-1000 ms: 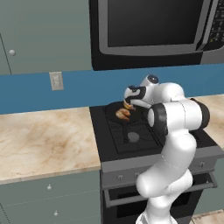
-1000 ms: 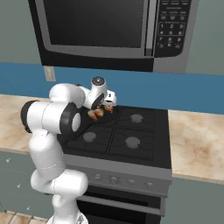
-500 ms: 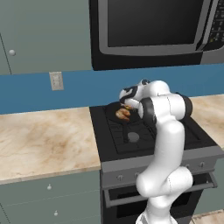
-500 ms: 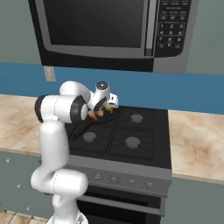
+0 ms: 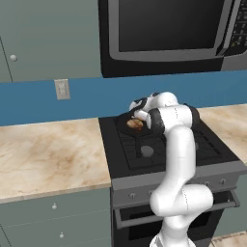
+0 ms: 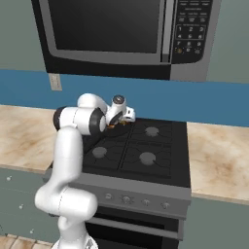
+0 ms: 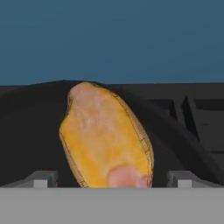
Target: Take the chicken drumsticks from the pan and place one on each plate on the dining counter.
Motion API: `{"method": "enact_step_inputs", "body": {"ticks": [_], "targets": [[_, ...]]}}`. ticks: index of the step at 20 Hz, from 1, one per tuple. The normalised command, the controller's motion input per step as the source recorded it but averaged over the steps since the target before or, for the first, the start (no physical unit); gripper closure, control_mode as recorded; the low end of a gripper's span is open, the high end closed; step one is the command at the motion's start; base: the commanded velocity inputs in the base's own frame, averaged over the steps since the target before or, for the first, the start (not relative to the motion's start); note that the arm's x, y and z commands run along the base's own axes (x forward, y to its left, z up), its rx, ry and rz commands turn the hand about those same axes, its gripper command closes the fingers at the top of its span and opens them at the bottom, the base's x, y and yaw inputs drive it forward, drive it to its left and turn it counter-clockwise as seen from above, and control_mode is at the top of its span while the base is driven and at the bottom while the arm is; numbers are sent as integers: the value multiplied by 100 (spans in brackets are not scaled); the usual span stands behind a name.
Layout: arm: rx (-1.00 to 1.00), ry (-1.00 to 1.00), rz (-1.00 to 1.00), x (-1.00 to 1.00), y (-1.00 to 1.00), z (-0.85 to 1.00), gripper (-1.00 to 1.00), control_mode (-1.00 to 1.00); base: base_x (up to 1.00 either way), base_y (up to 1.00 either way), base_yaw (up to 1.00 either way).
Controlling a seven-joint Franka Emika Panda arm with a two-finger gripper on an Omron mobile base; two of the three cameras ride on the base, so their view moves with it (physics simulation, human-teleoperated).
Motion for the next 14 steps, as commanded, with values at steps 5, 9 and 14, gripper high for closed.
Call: {"method": "enact_step_inputs", "body": {"ticks": [5, 9, 14], "targets": [[0, 0, 0, 66, -7, -33, -100, -100, 0, 0, 0], [0, 0, 0, 48, 0, -29, 100, -100, 0, 0, 0], [-1, -27, -5, -58, 1, 5, 100, -100, 0, 0, 0]]}}
